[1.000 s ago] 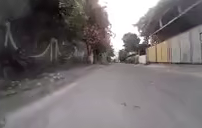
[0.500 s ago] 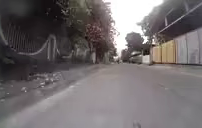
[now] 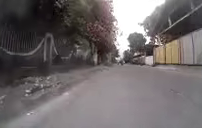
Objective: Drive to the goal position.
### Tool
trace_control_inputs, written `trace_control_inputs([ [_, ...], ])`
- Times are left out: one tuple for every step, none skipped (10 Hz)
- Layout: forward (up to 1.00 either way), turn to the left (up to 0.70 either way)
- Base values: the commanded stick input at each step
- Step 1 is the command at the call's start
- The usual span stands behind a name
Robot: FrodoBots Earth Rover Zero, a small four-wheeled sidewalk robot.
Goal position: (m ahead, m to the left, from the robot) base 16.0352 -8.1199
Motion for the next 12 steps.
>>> trace_control_inputs([
  [1.0, -0.4],
  [1.0, -0.38],
  [1.0, -0.06],
  [1.0, -0.03],
  [1.0, -0.01],
  [1.0, 0.0],
  [1.0, 0.0],
  [1.0, 0.0],
  [1.0, 0.0],
  [1.0, 0.0],
  [1.0, 0.0],
  [1.0, 0.0],
])
